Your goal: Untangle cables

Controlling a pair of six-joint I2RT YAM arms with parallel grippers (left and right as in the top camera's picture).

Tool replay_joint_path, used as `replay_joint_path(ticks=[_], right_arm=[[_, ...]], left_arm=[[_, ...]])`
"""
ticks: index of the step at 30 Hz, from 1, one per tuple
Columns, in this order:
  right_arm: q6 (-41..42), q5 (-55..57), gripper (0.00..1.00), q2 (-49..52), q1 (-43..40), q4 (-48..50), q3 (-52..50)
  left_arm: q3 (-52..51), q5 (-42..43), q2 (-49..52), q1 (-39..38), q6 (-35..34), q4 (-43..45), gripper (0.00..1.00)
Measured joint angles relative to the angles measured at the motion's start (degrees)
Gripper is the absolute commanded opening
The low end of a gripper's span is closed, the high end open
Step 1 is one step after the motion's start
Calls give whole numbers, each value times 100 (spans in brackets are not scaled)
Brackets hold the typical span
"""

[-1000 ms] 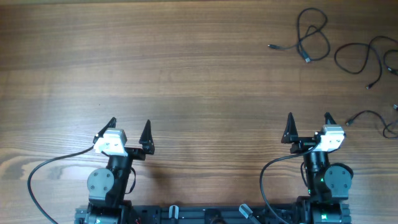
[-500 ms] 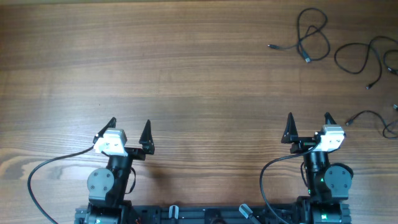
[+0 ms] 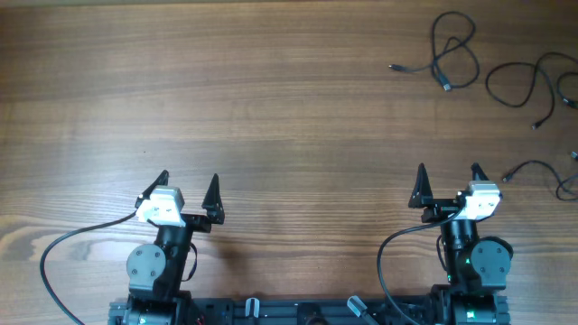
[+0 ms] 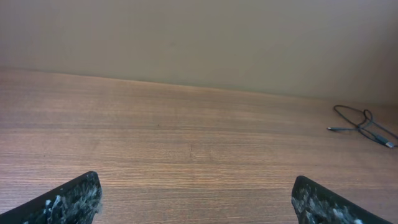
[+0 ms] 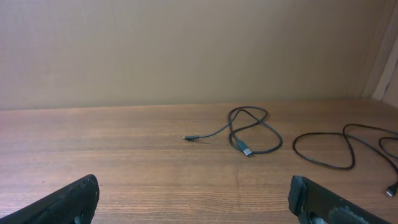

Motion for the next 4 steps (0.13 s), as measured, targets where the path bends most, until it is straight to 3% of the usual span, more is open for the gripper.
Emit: replay_joint_path(ticks=[4], right_arm=[[0,0,100,0,0,0,0]], left_arm=[[0,0,0,0,0,0,100]])
